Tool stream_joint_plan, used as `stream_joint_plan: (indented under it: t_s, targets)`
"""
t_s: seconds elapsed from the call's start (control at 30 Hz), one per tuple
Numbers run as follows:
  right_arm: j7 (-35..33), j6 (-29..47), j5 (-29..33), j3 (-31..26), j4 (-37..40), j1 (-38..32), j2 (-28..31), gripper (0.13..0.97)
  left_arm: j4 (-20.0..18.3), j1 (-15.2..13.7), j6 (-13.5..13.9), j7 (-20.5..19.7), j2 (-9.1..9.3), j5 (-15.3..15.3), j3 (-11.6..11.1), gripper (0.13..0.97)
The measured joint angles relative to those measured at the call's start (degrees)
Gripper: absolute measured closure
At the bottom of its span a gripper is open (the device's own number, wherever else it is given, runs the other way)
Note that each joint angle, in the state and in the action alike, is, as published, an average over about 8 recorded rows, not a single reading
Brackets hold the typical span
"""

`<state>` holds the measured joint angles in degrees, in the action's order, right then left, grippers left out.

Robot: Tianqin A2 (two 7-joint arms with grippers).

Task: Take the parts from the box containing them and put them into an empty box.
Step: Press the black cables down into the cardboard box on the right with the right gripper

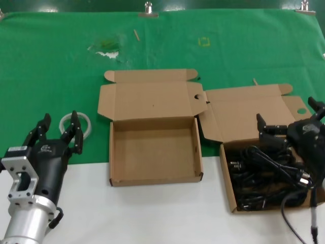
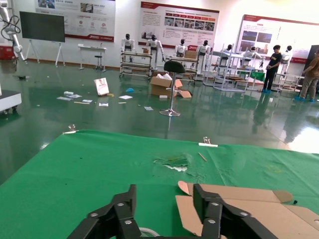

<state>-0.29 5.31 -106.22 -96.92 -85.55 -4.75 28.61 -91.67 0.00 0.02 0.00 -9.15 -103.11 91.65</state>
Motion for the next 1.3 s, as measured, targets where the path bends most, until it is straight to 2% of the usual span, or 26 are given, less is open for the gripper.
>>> stream_joint_plan:
  t_s: [0.07,0.2,0.4,0.77,1.0,1.3]
  targets:
    - [-0.4,1.5,0.3,0.3,0.4,-1.4,0.9,0.129,0.0,0.0,0.0,0.0,0.00,0.0,0.0,0.656]
    - [-1.2,5.9,0.6,0.4,1.0,-4.4,3.2,0.129,0.0,0.0,0.0,0.0,0.00,0.0,0.0,0.656]
    - [-1.7,14.9,0.6,-0.9,1.7,-9.8,7.6,0.129,0.0,0.0,0.0,0.0,0.00,0.0,0.0,0.777]
    - [0.8,31.8,3.4,-7.1,4.5,-20.8,15.4,0.129,0.0,0.0,0.0,0.0,0.01,0.0,0.0,0.912]
    - [1.3,42.3,5.6,-11.2,8.0,-27.4,18.1,0.129,0.0,0.0,0.0,0.0,0.02,0.0,0.0,0.934]
    - [2.8,51.1,10.5,-16.3,11.3,-32.8,19.0,0.129,0.0,0.0,0.0,0.0,0.02,0.0,0.0,0.941]
